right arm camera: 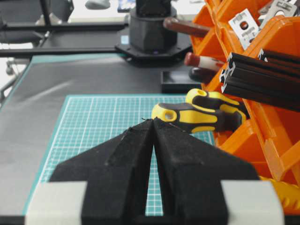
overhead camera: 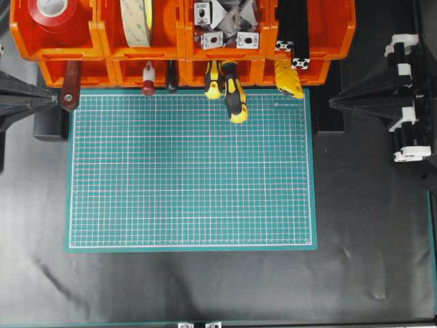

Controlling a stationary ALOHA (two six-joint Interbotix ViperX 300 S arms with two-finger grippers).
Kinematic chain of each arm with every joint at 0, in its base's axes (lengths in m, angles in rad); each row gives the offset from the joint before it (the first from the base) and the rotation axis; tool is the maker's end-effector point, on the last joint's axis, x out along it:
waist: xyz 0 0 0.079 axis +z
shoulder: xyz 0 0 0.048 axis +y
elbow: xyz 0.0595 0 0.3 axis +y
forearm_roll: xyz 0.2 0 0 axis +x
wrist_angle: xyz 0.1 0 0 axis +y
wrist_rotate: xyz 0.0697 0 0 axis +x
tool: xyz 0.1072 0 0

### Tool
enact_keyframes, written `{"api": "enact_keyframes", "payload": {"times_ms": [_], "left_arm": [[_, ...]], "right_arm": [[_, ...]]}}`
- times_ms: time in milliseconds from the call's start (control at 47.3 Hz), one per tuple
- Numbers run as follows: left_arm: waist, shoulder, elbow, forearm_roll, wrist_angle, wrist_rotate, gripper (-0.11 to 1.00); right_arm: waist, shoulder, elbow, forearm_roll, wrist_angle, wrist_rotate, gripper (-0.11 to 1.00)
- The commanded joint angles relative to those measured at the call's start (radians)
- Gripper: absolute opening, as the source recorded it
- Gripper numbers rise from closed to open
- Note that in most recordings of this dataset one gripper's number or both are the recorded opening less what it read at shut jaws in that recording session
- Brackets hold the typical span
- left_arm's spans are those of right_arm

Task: Pick vinyl tape from container rack with left arm.
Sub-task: 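Move the left gripper up to the red vinyl tape roll in the rack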

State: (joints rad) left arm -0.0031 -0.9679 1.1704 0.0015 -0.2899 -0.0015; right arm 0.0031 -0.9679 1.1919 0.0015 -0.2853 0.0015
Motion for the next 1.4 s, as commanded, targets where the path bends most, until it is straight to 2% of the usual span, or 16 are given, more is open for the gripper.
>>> {"api": "enact_keyframes", "payload": {"times_ms": [0,85,169,338,613,761,951,1015,1078,1268,1332,1374], "left_arm": [[0.009,0.020,-0.084,0.055,0.094,-0.031,0.05],[0.009,0.025,-0.153,0.055,0.224,-0.049,0.00],[0.009,0.026,-0.232,0.057,0.365,-0.054,0.00],[0.011,0.058,-0.457,0.063,0.716,-0.052,0.00],[0.063,0.261,-0.857,0.078,1.293,-0.032,0.00],[0.123,0.390,-1.045,0.086,1.540,0.009,0.00],[0.160,0.526,-1.161,0.086,1.741,0.103,0.01],[0.160,0.558,-1.189,0.086,1.773,0.124,0.06],[0.161,0.588,-1.216,0.087,1.805,0.138,0.16],[0.175,0.626,-1.247,0.086,1.832,0.141,0.73],[0.184,0.630,-1.244,0.087,1.833,0.143,0.85],[0.192,0.634,-1.241,0.087,1.832,0.141,0.88]], "right_arm": [[0.006,0.012,-0.031,0.003,-0.021,0.012,0.02],[0.014,0.012,-0.031,0.008,-0.023,0.018,0.02],[0.023,0.012,-0.031,0.008,-0.021,0.032,0.00],[0.035,0.015,-0.031,0.008,-0.003,0.051,0.00],[0.043,0.015,-0.031,0.008,0.002,0.052,0.00],[0.044,0.015,-0.031,0.008,0.003,0.052,0.00],[0.054,0.012,-0.031,0.008,0.003,0.054,0.00],[0.057,0.011,-0.031,0.008,0.003,0.054,0.00],[0.058,0.012,-0.031,0.008,0.006,0.054,0.00],[0.069,0.011,-0.031,0.008,0.018,0.055,0.00],[0.075,0.009,-0.031,0.008,0.023,0.055,0.00],[0.077,0.009,-0.031,0.008,0.025,0.055,0.00]]}}
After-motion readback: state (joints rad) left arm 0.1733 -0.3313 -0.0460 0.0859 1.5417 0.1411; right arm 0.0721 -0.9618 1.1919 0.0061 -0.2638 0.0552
